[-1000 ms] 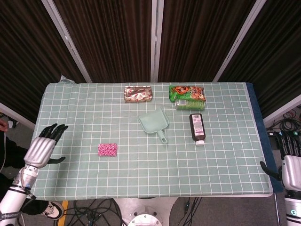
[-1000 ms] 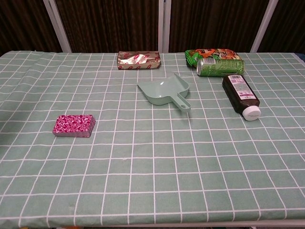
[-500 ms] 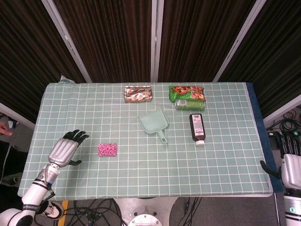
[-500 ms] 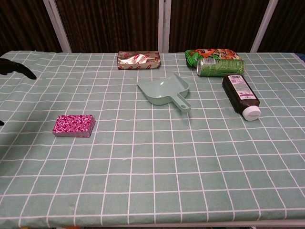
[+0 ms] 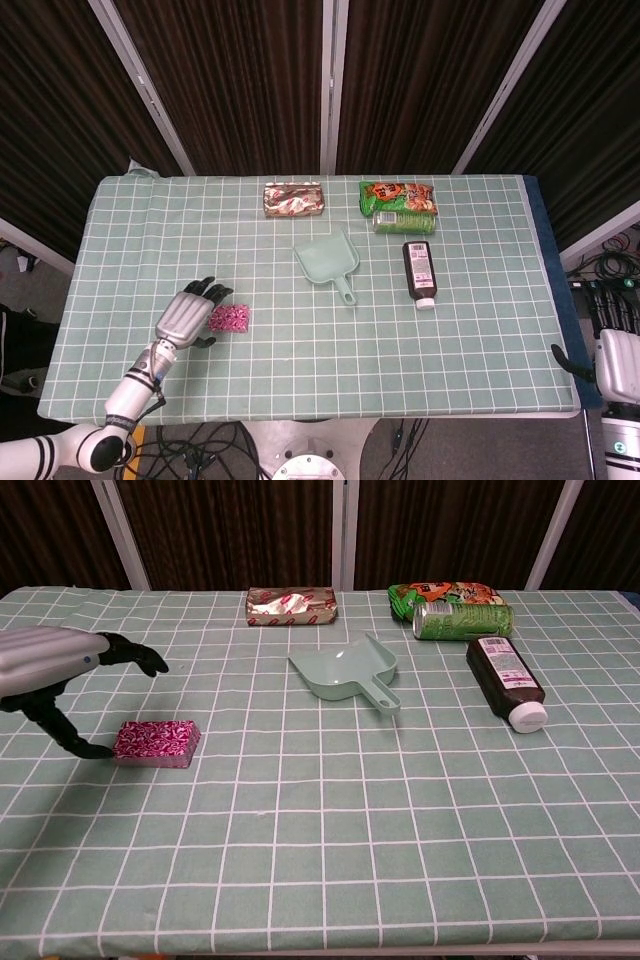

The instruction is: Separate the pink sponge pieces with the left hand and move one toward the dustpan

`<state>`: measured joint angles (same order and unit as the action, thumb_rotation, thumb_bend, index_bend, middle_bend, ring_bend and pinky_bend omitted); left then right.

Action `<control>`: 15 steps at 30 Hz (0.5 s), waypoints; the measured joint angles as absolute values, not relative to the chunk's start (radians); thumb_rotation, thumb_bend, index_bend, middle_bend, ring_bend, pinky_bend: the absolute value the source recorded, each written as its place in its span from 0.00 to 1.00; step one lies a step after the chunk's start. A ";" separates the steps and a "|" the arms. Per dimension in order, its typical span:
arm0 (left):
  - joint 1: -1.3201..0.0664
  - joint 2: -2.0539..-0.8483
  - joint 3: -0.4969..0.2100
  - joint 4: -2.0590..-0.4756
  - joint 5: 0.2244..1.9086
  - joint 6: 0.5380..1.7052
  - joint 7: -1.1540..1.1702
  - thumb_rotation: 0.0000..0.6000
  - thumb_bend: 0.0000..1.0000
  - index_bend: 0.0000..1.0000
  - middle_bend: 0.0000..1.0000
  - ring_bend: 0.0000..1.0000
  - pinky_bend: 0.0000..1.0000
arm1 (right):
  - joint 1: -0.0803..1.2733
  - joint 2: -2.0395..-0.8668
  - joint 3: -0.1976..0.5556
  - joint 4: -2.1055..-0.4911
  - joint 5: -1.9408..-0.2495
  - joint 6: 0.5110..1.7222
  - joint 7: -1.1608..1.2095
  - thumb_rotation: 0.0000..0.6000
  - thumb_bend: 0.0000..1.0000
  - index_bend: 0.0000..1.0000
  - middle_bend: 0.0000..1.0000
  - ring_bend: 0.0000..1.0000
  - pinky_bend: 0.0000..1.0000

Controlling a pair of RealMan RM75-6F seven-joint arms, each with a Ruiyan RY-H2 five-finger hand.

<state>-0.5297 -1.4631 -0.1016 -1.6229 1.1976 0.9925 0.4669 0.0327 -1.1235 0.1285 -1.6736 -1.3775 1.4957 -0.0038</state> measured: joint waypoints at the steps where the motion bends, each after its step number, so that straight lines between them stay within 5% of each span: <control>1: -0.534 -1.470 -0.103 -1.619 1.190 0.991 0.470 1.00 0.16 0.17 0.18 0.07 0.18 | 0.033 -1.124 0.129 -1.672 -1.377 1.495 -0.003 1.00 0.12 0.00 0.00 0.00 0.00; 15: -0.579 -1.554 -0.121 -1.513 1.106 0.972 0.465 1.00 0.16 0.17 0.25 0.11 0.20 | 0.043 -1.131 0.135 -1.656 -1.364 1.478 0.004 1.00 0.12 0.00 0.00 0.00 0.00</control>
